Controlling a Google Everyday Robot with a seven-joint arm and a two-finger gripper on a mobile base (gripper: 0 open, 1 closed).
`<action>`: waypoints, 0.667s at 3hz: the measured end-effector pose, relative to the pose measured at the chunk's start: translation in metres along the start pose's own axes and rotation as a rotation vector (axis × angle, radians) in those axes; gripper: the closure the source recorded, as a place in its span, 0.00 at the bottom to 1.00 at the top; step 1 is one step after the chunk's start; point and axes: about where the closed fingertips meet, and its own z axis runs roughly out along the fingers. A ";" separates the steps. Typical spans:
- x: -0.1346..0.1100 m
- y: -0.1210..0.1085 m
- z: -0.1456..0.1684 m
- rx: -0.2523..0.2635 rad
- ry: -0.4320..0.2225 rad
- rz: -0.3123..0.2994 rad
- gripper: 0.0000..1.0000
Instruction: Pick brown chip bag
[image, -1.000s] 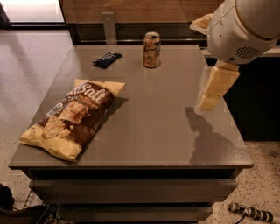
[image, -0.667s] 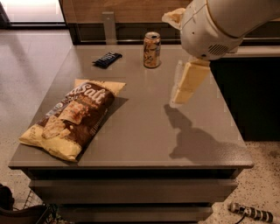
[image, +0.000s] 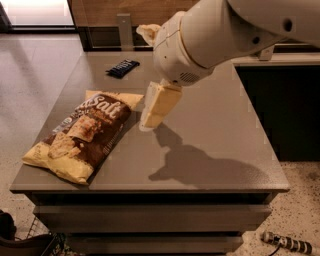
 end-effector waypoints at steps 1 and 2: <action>0.000 -0.003 -0.006 0.007 0.010 -0.009 0.00; -0.003 -0.004 -0.005 0.003 0.018 -0.020 0.00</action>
Offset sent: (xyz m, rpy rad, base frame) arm 0.0059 0.0004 0.0022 -0.0358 -0.0059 0.0058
